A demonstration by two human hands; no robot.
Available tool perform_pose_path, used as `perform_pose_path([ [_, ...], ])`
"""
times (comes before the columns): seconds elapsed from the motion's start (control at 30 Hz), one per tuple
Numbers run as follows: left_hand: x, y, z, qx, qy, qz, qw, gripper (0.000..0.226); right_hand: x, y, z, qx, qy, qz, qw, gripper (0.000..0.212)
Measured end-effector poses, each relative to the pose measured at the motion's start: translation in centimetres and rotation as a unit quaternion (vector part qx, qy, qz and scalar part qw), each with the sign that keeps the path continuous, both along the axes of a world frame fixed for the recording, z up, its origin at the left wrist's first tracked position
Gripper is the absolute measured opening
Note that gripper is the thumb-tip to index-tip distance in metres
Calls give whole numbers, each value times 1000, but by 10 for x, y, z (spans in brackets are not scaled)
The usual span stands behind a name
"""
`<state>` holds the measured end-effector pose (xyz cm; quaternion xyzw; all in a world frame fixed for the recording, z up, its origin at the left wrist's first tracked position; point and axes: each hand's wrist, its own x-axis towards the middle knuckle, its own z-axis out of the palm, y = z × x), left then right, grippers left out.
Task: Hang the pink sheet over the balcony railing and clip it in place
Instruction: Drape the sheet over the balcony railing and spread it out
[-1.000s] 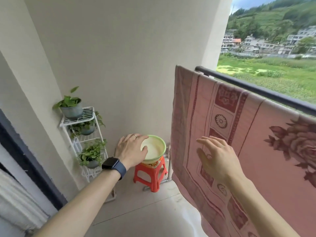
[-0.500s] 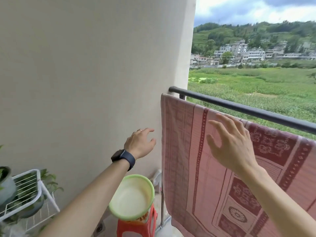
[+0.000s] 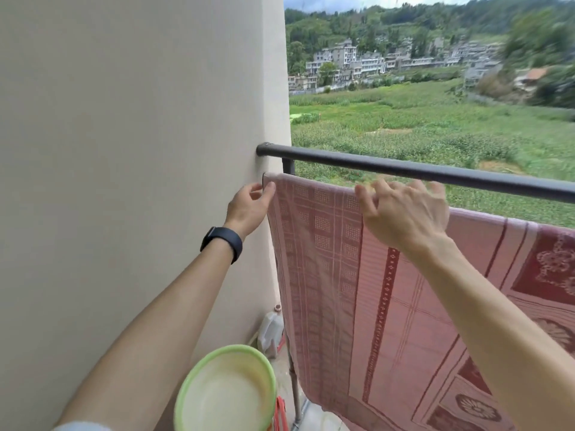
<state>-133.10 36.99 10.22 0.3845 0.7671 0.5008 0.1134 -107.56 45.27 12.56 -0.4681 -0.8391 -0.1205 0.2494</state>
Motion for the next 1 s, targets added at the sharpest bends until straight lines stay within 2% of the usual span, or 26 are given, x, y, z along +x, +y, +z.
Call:
perform_pose_path([
  [0.13,-27,12,-20,113,4,6,994,24,-8,-6,-16,70,36,-37,996,60],
  [0.23,-43,5,-42,140,38,-22,989,11,-13,-11,-40,168,99,-7,981,39],
  [0.33,-49,-7,-57,152,97,-55,982,14,-17,-16,-60,255,194,59,945,27],
  [0.4,-56,-13,-71,150,101,-70,981,16,-21,-27,-75,278,183,74,940,22],
  [0.53,-73,-16,-81,115,84,-103,984,13,-30,-48,-99,247,114,27,962,25],
  [0.6,-77,-8,-69,87,36,-145,985,12,-30,-50,-84,244,102,8,964,29],
  [0.7,-72,10,-43,87,-58,-205,973,31,-28,-44,-40,203,122,-49,970,40],
  [0.8,-65,24,-20,86,10,-185,979,46,-31,-29,-11,66,75,-97,990,48],
  [0.87,-69,31,-16,103,17,-165,981,42,-38,-21,-11,22,58,-88,994,48],
  [0.93,-78,32,-14,132,-35,-167,977,29,-46,-19,-14,37,95,-89,991,47],
  [1.0,-90,27,-8,167,-27,-156,973,22,-54,-19,-17,77,121,-90,986,47],
])
